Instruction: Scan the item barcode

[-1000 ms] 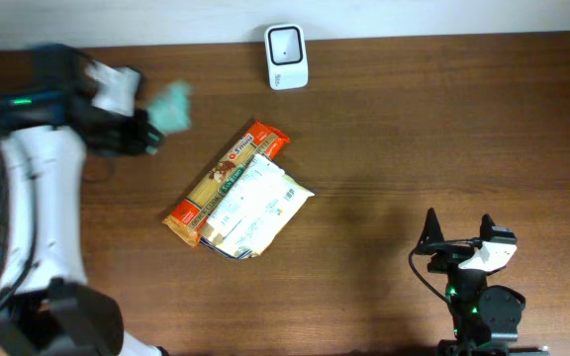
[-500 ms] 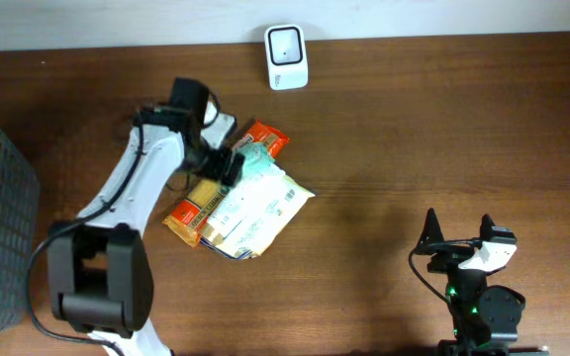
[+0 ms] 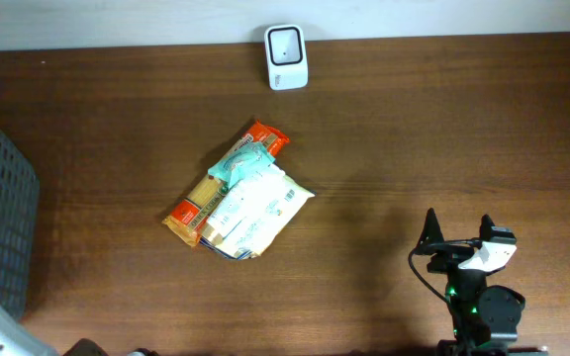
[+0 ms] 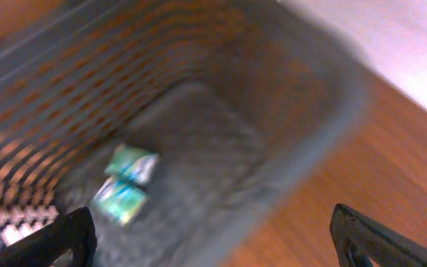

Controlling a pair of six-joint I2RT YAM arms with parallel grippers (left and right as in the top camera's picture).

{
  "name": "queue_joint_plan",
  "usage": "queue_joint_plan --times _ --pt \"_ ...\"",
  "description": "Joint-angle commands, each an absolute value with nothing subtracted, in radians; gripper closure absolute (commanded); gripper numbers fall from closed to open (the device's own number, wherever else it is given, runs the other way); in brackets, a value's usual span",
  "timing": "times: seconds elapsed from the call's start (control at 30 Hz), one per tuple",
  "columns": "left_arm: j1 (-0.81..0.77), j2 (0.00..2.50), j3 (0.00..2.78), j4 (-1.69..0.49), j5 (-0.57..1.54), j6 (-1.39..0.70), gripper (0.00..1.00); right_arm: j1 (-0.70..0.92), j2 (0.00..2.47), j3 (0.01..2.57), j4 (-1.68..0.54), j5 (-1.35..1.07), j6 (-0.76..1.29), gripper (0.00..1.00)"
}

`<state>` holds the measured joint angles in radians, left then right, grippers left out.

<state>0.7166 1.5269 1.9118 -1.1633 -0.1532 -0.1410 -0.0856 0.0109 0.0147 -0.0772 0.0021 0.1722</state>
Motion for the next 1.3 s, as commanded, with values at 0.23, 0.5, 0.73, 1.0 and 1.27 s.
queue_joint_plan --times 0.23,0.5,0.73,1.0,1.27 --pt "1.039 1.616 1.452 -0.881 -0.154 -0.015 0.01 -0.091 0.004 0.006 -0.078 0.012 0.165 0.01" --pt "1.067 1.880 1.441 -0.856 -0.154 -0.028 0.03 -0.091 0.004 0.006 -0.078 0.012 0.165 0.01" --pt "1.073 2.015 1.441 -0.826 -0.155 -0.037 0.09 -0.091 0.004 0.006 -0.078 0.011 0.165 0.01" --pt "1.073 2.040 1.441 -0.760 -0.155 -0.037 0.95 -0.091 0.004 0.006 -0.078 0.011 0.165 0.01" --pt "1.070 1.924 1.590 -0.892 0.179 -0.037 1.00 -0.091 0.004 0.006 -0.078 0.011 0.165 0.01"
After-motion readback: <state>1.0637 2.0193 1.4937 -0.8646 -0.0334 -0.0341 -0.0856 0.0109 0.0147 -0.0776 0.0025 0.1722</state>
